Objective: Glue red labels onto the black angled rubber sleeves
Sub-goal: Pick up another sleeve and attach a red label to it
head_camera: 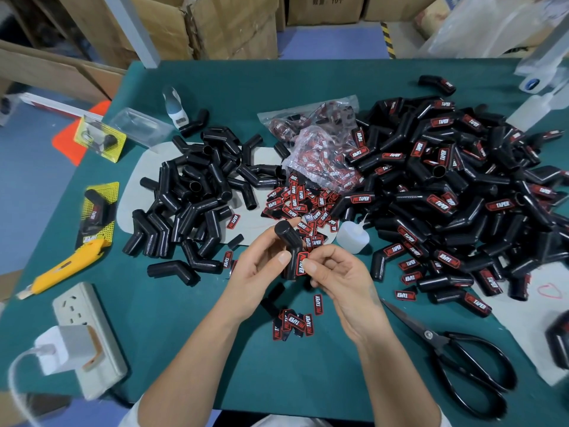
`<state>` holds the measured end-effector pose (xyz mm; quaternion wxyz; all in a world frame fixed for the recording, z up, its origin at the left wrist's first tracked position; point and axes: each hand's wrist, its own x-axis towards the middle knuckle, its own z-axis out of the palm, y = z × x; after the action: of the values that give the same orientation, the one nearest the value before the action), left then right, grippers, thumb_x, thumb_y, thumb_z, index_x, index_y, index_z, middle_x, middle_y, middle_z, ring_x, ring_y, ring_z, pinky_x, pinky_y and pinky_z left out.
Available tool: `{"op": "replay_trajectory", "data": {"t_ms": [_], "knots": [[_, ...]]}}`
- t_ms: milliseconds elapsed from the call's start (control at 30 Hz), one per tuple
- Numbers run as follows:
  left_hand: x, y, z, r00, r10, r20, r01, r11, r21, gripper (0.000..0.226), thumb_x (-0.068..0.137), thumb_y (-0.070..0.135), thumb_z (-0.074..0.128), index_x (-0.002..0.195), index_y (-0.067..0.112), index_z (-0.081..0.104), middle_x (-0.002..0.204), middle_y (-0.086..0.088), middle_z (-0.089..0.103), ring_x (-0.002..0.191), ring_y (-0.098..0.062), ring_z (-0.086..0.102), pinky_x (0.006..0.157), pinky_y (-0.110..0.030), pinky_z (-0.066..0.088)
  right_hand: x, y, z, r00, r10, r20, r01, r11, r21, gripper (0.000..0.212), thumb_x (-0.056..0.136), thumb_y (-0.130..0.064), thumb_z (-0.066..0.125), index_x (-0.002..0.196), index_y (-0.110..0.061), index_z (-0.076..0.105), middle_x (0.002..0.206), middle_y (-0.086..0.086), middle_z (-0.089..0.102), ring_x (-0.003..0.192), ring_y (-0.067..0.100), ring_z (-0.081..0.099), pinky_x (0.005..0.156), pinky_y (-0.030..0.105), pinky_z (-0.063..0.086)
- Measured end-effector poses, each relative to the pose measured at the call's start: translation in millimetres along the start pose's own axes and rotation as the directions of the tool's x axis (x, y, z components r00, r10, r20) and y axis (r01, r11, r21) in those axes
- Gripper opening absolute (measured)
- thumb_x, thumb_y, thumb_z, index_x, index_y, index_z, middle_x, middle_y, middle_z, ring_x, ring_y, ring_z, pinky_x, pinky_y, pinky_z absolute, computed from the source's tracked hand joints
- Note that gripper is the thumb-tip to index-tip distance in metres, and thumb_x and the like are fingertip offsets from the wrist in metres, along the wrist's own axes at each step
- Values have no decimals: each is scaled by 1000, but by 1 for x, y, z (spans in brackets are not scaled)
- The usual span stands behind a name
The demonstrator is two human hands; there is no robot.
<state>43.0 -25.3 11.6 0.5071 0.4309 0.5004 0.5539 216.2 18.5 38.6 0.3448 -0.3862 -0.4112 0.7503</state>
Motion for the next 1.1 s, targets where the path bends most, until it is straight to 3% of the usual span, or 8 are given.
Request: {"op": "replay_trajectory", "data": {"t_ms": [600,733,900,1100], "knots": [[2,-2,-1,999,41,2,-41,998,53,50,105,43,63,152,29,54,135,4,65,125,-19,59,106,-34,44,-1,-1,0,1000,7,-15,-8,1000,-14,19,73,-37,87,86,-27,77,87,0,70,81,11,60,73,22,50],[2,-3,-2,999,44,-7,-43,998,46,50,104,43,64,151,28,55,137,0,64,127,-24,58,109,-43,42,0,-1,-1,1000,1,-19,-1,1000,-10,19,73,-38,87,86,-27,78,86,-2,71,80,9,60,72,21,50],[2,-2,-1,999,37,-2,-37,998,50,51,104,43,64,151,28,54,134,4,65,125,-19,58,106,-34,44,-1,-1,-1,1000,-1,-9,0,1000,-20,19,73,-38,87,85,-28,77,86,-3,71,80,9,61,72,21,51],[2,-2,-2,998,50,-27,-48,997,61,49,103,46,65,149,31,56,143,-3,63,131,-23,57,111,-42,42,0,0,-1,1000,-14,-9,14,1000,-8,18,72,-37,87,84,-28,78,84,-3,70,78,8,60,71,20,50]]}}
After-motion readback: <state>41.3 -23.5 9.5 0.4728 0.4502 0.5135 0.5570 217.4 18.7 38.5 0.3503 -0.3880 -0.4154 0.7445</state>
